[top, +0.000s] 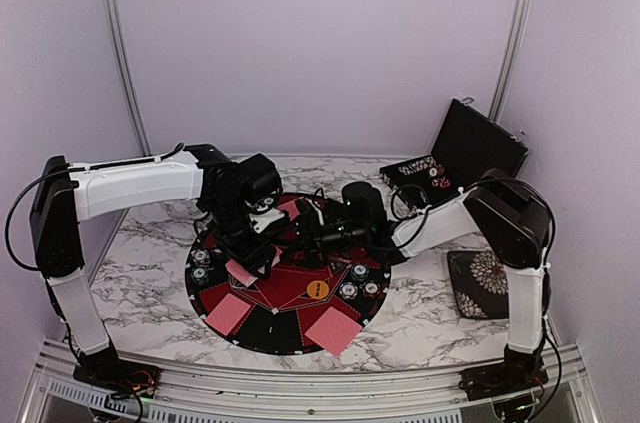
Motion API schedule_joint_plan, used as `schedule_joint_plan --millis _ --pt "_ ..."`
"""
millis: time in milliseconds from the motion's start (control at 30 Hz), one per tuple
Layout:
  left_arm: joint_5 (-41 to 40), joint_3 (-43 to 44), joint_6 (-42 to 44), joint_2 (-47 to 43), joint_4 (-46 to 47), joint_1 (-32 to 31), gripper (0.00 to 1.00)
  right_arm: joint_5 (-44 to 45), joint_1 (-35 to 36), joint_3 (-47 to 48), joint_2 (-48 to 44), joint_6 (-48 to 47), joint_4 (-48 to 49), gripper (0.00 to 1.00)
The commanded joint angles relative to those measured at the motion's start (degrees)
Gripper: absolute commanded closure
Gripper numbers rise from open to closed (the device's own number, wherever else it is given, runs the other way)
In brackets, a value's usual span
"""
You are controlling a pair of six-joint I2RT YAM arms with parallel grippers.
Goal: Distribute texas hold em gaming equipment
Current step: Pick up the poker card from the face-down deck piles.
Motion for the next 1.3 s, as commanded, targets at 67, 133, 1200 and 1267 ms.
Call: schedule_joint_plan --millis 67,133,1200,1267 --pt "0.57 1.56 0.79 -1.77 0.27 -0.16 0.55 -0.7 1.26 3.59 2.75 1.57 2.57 0.36" --pt "0.55 1.47 0.78 -1.79 0.27 -0.18 0.55 -0.7 1.54 4.28 3.36 1.79 2.78 0.37" --pt "-0.44 0.89 0.8 -2.95 0.36 -0.2 0.55 4.56 0.72 3.97 2.51 -4.59 -6.06 0.47" --pt "-0.49 0.84 0.79 -2.94 0.36 -0.21 0.55 4.65 0.69 3.96 2.19 -4.87 -6.34 0.47"
